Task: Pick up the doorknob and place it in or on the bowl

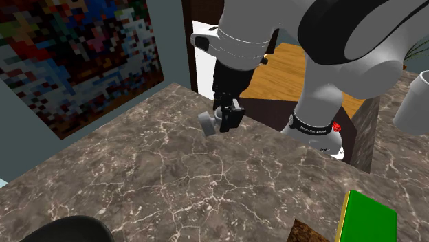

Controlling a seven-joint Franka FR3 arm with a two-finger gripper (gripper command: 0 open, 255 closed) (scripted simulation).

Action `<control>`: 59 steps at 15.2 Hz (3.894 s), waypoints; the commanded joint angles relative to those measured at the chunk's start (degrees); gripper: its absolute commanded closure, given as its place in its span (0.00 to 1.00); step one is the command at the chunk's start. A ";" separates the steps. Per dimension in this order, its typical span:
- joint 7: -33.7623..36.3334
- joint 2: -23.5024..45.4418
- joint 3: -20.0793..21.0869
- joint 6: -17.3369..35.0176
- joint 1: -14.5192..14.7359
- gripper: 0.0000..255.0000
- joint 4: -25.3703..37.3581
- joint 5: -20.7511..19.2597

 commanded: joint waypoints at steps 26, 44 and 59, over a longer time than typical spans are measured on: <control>5.81 10.71 4.69 -12.38 -2.28 1.00 23.51 -1.28; 32.13 55.79 22.26 -15.57 -4.84 1.00 64.86 -23.35; 39.40 71.56 20.44 -15.62 2.39 1.00 76.14 -33.78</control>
